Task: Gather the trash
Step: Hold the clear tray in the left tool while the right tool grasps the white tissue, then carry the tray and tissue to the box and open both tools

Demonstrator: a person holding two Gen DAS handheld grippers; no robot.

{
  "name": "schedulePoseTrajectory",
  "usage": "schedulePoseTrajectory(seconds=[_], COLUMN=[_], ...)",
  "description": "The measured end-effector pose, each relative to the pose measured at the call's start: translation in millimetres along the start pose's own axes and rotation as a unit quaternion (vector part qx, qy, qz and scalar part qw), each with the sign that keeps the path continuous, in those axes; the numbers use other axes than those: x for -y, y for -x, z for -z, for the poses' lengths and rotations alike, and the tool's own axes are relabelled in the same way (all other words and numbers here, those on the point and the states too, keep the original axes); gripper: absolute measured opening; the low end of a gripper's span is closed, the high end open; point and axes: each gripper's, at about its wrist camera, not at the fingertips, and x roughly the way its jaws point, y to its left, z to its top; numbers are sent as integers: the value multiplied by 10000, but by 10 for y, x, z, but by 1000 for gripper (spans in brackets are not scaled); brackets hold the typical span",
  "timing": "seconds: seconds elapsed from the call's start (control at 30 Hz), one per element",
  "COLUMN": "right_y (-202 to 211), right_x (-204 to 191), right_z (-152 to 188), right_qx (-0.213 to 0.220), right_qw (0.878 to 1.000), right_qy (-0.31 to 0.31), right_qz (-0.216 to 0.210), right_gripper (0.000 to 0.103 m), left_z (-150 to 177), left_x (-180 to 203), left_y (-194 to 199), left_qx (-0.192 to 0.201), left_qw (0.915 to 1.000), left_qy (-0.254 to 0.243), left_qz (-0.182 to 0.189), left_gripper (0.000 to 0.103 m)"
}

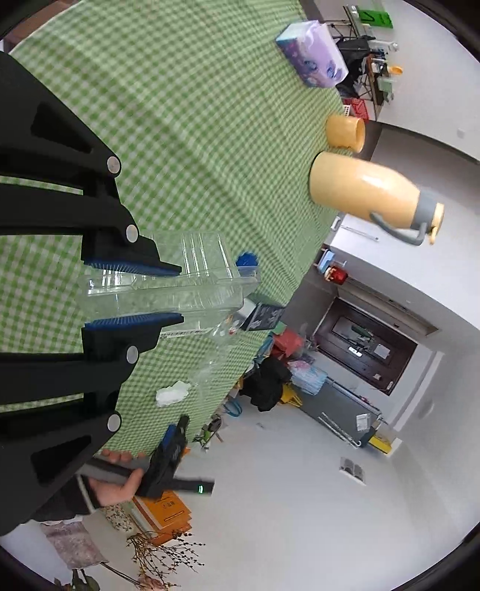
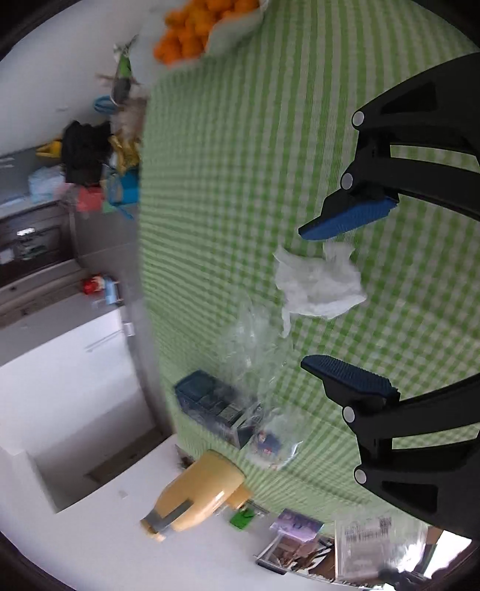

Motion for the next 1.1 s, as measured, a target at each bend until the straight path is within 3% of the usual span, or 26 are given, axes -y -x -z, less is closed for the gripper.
schedulePoseTrajectory(seconds=[0.03,0.1,0.13,0.17,0.23,0.47,0.63,0.77,0.9,0.97,1.1], right_y=[-154,-381,-456,-498,-496,76,550,677,628,590,412], right_x=[-101,-187,-206,-218,-242,-572,-1152,-1850,-2878,-3451,-4596], right_z=[8,46,76,97,128,352,516,677,1019,1237,1873], right_qx=[-154,-400,-494,-529,-495,-23,409,417,95,-166,-915], right_qw=[9993,9980,9975,9970,9968,9981,9930,9814,9530,9337,8780], right_qy=[211,337,320,319,319,579,1046,1636,2440,2776,3496], right_qz=[252,360,388,477,542,188,-360,-909,-1795,-2256,-3139], right_gripper=[63,59,39,23,13,10,10,10,10,10,10], left_z=[-31,-64,-85,-99,-118,-119,-36,20,147,270,623], left_x=[-71,-183,-267,-341,-469,-889,-1195,-1508,-1949,-2255,-2752], left_y=[81,183,266,343,477,858,1190,1647,2241,2593,3152], left_qx=[65,132,182,246,328,576,719,1044,1408,1577,1715], left_qw=[10000,9998,9996,9993,9986,9959,9931,9865,9745,9639,9429], left_qy=[22,62,85,122,173,403,619,825,1010,1225,1610], left_qz=[-62,-144,-199,-261,-371,-563,-683,-955,-1428,-1761,-2356], left_gripper=[17,17,17,6,4,4,4,4,4,4,4])
